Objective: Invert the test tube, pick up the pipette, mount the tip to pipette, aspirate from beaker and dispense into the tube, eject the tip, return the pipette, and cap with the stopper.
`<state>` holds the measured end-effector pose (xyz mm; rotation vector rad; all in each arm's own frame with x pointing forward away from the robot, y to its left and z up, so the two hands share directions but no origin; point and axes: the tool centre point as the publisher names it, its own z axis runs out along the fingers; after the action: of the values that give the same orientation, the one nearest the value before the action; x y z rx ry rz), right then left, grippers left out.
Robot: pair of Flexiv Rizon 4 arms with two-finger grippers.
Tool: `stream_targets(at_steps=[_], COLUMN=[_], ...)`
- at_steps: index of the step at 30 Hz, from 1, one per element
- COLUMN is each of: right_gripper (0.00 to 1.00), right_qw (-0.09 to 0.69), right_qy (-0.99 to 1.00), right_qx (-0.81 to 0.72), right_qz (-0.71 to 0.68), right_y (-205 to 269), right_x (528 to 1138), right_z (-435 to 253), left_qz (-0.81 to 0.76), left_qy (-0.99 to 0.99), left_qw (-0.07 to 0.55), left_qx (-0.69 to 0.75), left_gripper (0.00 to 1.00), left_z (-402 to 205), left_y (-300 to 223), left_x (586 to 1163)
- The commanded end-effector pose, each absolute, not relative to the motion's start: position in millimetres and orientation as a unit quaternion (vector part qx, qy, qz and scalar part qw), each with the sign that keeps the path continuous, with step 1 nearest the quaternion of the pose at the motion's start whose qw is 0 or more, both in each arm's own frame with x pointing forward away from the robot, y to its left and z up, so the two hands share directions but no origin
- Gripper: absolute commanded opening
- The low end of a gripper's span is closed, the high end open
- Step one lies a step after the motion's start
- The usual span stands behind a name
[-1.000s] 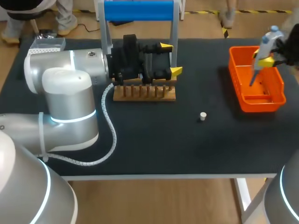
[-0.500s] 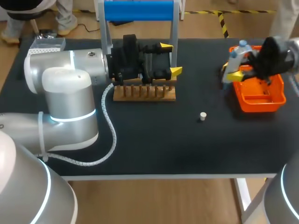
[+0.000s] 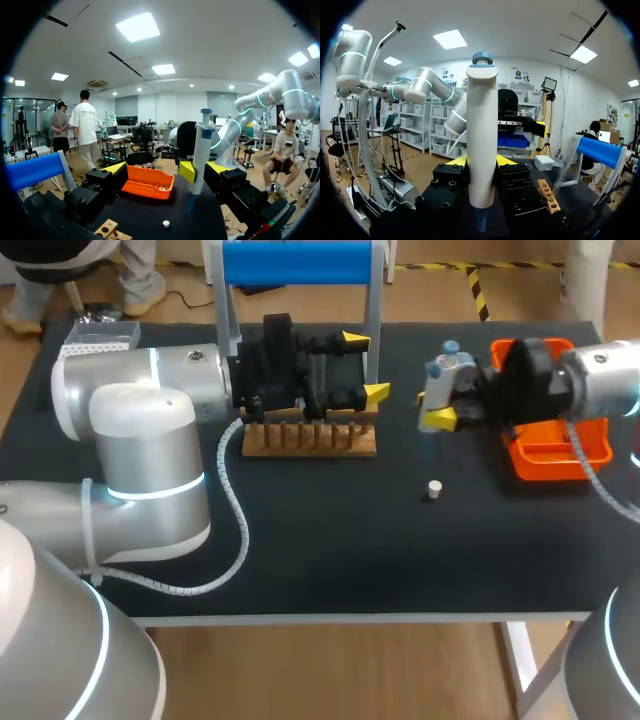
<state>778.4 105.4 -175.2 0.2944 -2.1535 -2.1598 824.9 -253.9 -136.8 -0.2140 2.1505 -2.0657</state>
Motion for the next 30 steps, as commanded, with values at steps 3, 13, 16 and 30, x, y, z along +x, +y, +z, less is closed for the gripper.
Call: stream_targets(at_steps=[3,13,16,30], right_gripper=[0.00,0.00,0.00,0.00], right_qw=[0.039,0.030,0.029,0.046], right_qy=[-0.703,-0.701,-0.701,-0.689], right_qx=[0.099,0.095,0.095,0.066], right_qz=[-0.703,-0.706,-0.707,-0.721], right_y=[133.3,153.3,157.2,171.0], right_x=[786.2,804.4,808.6,824.0], right_z=[-178.8,-181.1,-180.7,-180.3], left_qz=[-0.689,-0.689,-0.689,-0.689], left_qy=[0.716,0.716,0.716,0.716], left_qw=[0.078,0.078,0.078,0.078], left_qx=[-0.073,-0.073,-0.073,-0.073], left_gripper=[1.00,1.00,1.00,1.00], left_z=[-137.6,-137.6,-137.6,-137.6], left_y=[-255.2,-255.2,-255.2,-255.2], left_x=[824.3,824.3,824.3,824.3])
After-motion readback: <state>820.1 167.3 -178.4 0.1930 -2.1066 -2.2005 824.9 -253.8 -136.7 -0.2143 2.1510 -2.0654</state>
